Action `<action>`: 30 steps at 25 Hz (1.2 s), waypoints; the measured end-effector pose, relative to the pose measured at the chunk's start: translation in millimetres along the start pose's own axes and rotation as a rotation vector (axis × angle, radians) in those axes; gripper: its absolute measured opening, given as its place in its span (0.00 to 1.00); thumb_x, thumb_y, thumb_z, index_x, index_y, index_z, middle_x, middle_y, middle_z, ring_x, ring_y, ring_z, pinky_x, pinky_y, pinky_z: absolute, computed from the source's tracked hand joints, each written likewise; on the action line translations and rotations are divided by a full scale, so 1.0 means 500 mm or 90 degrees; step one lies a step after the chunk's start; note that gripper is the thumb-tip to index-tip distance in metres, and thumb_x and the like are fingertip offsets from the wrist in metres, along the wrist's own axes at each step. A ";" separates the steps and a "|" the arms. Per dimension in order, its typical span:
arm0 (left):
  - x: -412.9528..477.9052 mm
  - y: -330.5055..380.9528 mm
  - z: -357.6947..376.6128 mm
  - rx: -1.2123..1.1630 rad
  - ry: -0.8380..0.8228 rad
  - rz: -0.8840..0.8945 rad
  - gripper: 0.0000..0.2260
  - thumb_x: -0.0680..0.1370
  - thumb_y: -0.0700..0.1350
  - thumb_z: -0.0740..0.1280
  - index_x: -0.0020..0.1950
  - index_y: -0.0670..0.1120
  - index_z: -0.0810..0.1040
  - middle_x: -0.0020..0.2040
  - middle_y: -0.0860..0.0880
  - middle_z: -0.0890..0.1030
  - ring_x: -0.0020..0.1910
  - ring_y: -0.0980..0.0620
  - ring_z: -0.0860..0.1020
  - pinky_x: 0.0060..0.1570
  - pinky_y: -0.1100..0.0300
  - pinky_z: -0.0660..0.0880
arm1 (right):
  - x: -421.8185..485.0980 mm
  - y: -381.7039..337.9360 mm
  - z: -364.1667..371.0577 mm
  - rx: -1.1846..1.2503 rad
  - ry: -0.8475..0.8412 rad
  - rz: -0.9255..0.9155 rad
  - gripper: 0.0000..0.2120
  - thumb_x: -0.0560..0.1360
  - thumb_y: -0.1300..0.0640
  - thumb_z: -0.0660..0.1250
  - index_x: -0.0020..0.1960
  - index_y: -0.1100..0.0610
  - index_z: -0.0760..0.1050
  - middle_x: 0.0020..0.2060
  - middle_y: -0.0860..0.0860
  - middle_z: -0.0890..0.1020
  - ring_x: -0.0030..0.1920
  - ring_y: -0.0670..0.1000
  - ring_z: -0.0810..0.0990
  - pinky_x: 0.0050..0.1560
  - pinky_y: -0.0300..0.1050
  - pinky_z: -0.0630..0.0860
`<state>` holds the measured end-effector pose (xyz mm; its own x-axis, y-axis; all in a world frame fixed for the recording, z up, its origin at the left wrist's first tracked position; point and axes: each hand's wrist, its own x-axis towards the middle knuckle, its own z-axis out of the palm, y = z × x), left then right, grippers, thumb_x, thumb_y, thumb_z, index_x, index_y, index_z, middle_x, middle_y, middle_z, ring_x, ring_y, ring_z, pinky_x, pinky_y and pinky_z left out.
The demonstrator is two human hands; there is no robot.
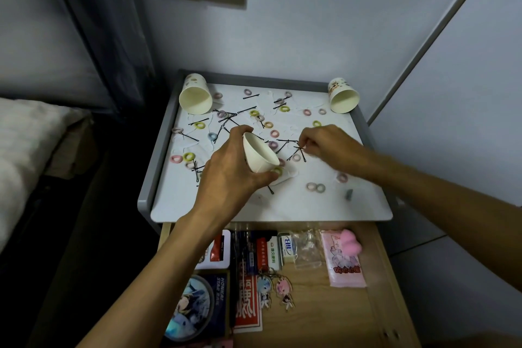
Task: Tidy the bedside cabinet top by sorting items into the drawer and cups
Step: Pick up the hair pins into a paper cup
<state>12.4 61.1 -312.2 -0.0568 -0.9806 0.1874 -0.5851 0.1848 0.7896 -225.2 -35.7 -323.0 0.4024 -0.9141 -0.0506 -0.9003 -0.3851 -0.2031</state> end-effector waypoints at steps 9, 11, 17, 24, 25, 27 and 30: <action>0.005 -0.002 0.002 0.001 -0.004 -0.005 0.36 0.66 0.54 0.79 0.68 0.52 0.65 0.54 0.54 0.76 0.51 0.50 0.75 0.47 0.54 0.75 | 0.039 0.028 0.023 0.036 -0.023 -0.072 0.04 0.75 0.61 0.69 0.48 0.56 0.82 0.43 0.49 0.83 0.43 0.47 0.78 0.46 0.44 0.75; 0.005 -0.003 0.002 0.003 -0.005 -0.004 0.36 0.66 0.54 0.79 0.68 0.52 0.65 0.53 0.55 0.74 0.51 0.50 0.75 0.47 0.54 0.75 | 0.041 0.028 0.031 0.022 -0.023 -0.068 0.03 0.75 0.61 0.69 0.47 0.56 0.81 0.44 0.49 0.81 0.44 0.49 0.78 0.46 0.47 0.75; 0.004 -0.001 0.005 0.005 -0.009 -0.006 0.35 0.66 0.54 0.78 0.68 0.53 0.65 0.53 0.55 0.74 0.51 0.50 0.75 0.48 0.53 0.75 | 0.038 0.027 0.040 -0.033 -0.040 -0.056 0.03 0.78 0.58 0.65 0.47 0.56 0.76 0.45 0.49 0.76 0.48 0.50 0.73 0.47 0.48 0.73; 0.005 -0.003 0.004 0.003 -0.006 -0.010 0.36 0.66 0.53 0.78 0.68 0.52 0.65 0.52 0.55 0.74 0.50 0.51 0.73 0.45 0.57 0.72 | 0.006 0.014 0.038 0.163 0.151 0.167 0.05 0.76 0.60 0.70 0.51 0.58 0.82 0.45 0.53 0.84 0.44 0.49 0.81 0.47 0.42 0.77; 0.005 -0.002 0.004 0.003 -0.005 -0.008 0.36 0.66 0.53 0.79 0.68 0.52 0.65 0.52 0.55 0.74 0.49 0.52 0.74 0.45 0.57 0.71 | 0.000 0.010 0.045 0.149 0.145 0.201 0.06 0.75 0.60 0.71 0.51 0.58 0.83 0.46 0.54 0.85 0.46 0.51 0.81 0.50 0.45 0.79; 0.004 -0.001 0.005 0.001 -0.003 -0.003 0.35 0.66 0.53 0.79 0.68 0.52 0.65 0.52 0.55 0.74 0.49 0.52 0.74 0.45 0.57 0.72 | -0.008 -0.001 0.060 0.108 0.115 0.251 0.06 0.74 0.59 0.72 0.50 0.58 0.84 0.47 0.55 0.85 0.48 0.53 0.82 0.51 0.47 0.79; 0.002 0.000 0.004 -0.001 -0.006 -0.001 0.35 0.66 0.53 0.79 0.68 0.52 0.65 0.52 0.55 0.74 0.49 0.52 0.74 0.45 0.57 0.72 | -0.005 -0.018 0.068 0.098 0.108 0.288 0.06 0.73 0.56 0.73 0.47 0.57 0.84 0.43 0.54 0.85 0.44 0.53 0.82 0.45 0.45 0.78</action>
<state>10.7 59.9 -313.4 -0.0627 -0.9816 0.1804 -0.5834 0.1826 0.7914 -212.6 -25.7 -354.2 -0.0663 -0.9978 -0.0096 -0.9381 0.0657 -0.3401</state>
